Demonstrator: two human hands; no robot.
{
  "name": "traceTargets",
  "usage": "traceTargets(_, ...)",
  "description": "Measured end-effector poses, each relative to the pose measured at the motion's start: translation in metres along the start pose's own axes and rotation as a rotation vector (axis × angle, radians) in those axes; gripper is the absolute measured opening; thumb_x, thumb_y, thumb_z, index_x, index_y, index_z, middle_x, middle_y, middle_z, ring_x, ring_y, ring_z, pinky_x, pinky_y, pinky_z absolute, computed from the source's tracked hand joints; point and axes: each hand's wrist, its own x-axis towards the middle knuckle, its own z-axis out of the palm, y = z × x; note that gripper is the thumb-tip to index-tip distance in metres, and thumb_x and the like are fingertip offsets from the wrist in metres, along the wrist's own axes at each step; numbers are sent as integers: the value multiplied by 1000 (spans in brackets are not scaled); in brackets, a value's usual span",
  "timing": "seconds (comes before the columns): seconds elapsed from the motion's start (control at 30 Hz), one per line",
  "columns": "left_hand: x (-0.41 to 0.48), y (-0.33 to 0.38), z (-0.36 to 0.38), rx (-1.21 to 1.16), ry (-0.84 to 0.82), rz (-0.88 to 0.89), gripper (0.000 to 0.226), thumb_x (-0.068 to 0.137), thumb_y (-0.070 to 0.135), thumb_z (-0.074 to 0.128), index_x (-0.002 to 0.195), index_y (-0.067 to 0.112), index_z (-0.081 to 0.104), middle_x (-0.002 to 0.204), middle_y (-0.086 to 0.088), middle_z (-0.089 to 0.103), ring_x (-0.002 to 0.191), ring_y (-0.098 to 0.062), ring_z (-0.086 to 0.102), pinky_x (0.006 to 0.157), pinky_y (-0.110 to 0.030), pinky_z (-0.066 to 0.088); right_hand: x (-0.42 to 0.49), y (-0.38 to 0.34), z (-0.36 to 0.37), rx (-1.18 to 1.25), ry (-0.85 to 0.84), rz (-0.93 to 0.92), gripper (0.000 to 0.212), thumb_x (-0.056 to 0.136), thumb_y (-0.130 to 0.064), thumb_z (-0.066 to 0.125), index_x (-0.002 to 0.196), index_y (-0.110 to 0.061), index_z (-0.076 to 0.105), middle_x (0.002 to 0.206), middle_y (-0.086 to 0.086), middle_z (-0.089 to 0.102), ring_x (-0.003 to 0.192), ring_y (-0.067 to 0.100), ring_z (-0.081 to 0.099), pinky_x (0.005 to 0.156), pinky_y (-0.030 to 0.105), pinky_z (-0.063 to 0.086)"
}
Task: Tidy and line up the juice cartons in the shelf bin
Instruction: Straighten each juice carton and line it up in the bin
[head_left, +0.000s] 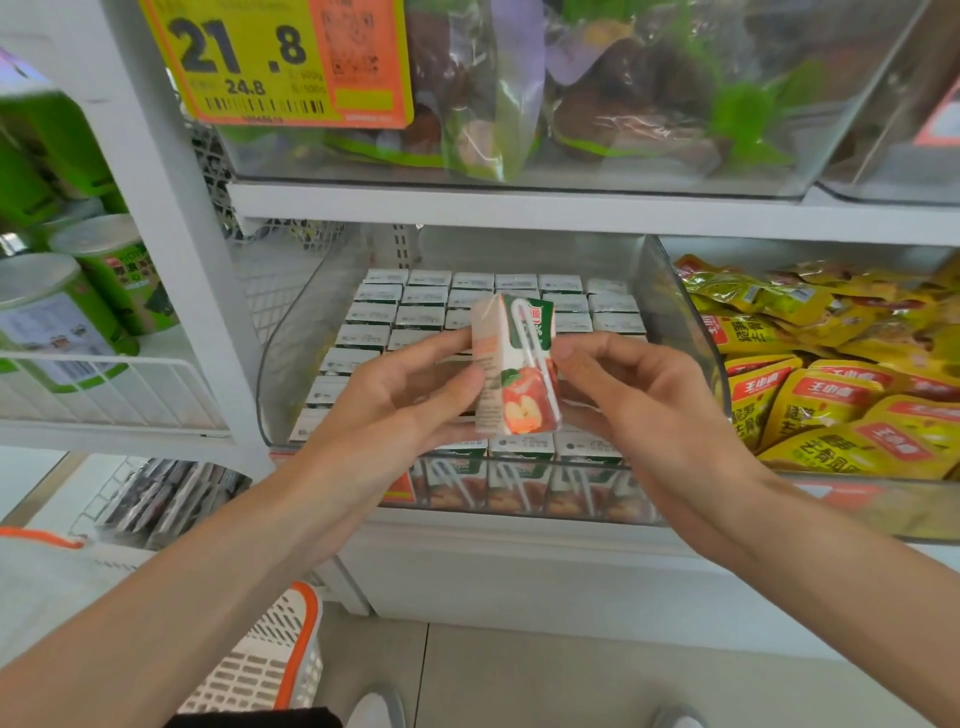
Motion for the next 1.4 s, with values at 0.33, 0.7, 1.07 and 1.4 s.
traceTargets(0.33,-2,1,3,-13,-93,-7,39,91,39,66,130,33,67,126,6,76,119,-13,71,94,-20,57,-6,-6,9,-75,-182,40,39,92,-34,79,127,-19,74,116,1,80,116,15,73,114,39,47)
traceTargets(0.7,-2,5,3,-69,-52,-31,38,89,36,70,127,30,66,114,-2,80,109,-18,76,87,-21,60,-3,-1,7,-71,-189,5,34,92,-34,77,123,-21,73,117,1,79,114,15,74,108,36,51)
traceTargets(1.07,0,3,-1,-52,3,-43,36,96,21,67,132,21,64,119,-5,78,112,-22,75,94,-33,61,-1,1,3,-113,-140,-37,35,88,-36,79,120,-24,73,102,1,80,85,3,74,75,13,54)
traceTargets(1.4,1,0,-2,-50,37,-34,46,82,29,79,127,25,69,121,-2,77,108,-22,76,90,-35,63,0,1,-1,-108,-116,-88,25,88,-32,74,106,-14,78,94,4,80,79,7,68,68,17,54)
